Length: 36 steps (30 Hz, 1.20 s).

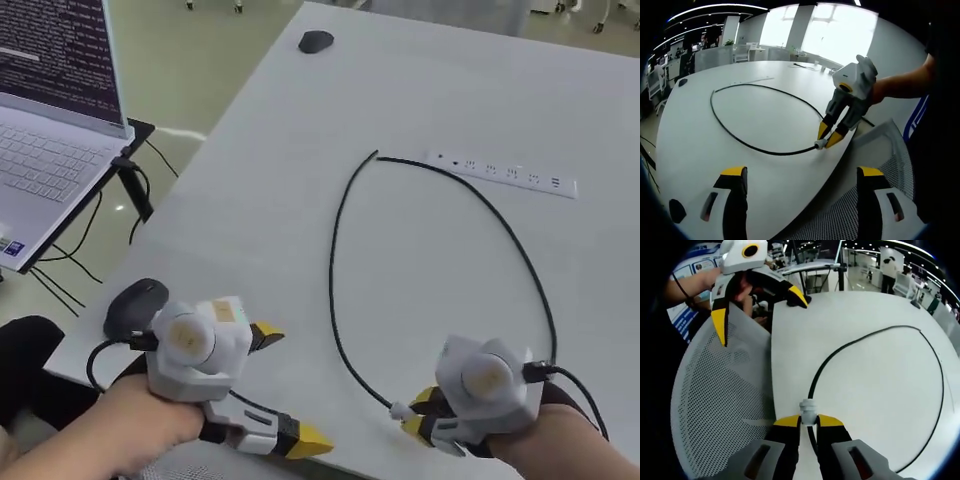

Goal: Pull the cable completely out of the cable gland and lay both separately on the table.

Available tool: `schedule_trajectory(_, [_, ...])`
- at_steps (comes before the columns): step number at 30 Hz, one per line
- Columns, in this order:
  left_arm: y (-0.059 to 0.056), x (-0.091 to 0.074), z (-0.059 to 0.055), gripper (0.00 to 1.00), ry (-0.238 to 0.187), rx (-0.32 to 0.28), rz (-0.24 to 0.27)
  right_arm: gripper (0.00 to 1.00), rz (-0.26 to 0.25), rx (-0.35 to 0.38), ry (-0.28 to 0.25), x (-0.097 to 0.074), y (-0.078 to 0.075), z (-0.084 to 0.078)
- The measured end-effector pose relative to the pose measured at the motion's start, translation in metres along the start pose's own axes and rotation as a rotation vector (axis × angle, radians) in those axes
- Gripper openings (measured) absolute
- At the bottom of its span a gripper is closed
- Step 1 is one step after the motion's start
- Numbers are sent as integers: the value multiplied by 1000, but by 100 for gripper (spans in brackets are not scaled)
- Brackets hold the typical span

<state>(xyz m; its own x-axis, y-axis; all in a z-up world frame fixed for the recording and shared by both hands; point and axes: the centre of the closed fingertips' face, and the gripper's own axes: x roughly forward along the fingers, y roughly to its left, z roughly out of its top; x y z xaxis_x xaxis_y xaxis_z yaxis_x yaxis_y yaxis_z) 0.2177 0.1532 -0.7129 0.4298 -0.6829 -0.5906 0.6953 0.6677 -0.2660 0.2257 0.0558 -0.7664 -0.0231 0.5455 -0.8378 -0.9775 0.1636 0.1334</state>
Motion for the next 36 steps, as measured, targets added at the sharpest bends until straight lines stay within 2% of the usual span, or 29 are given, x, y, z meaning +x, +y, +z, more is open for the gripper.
schedule_trajectory(2, [-4,1,8,87,-19,-11,-18,6,-4,-7,-9,-5,1,4])
schedule_trajectory(10, [-20,9,32,86,-57,36,-45,6,13,-42,-21,-31,10,18])
schedule_trajectory(22, [-40,22,50,82,-75,75,-79,6,17,-135,-22,-64,17,28])
schedule_trajectory(26, [-47,28,58,79,-91,72,-103,6,23,-171,-25,-74,20,33])
schedule_trajectory(30, [-57,32,65,75,-109,94,-134,6,20,-210,-25,-82,22,37])
schedule_trajectory(32, [-61,33,70,73,-136,95,-154,6,20,-228,-28,-84,23,39])
schedule_trajectory(36, [-63,34,72,67,-147,74,-173,6,18,-261,-39,-88,26,42])
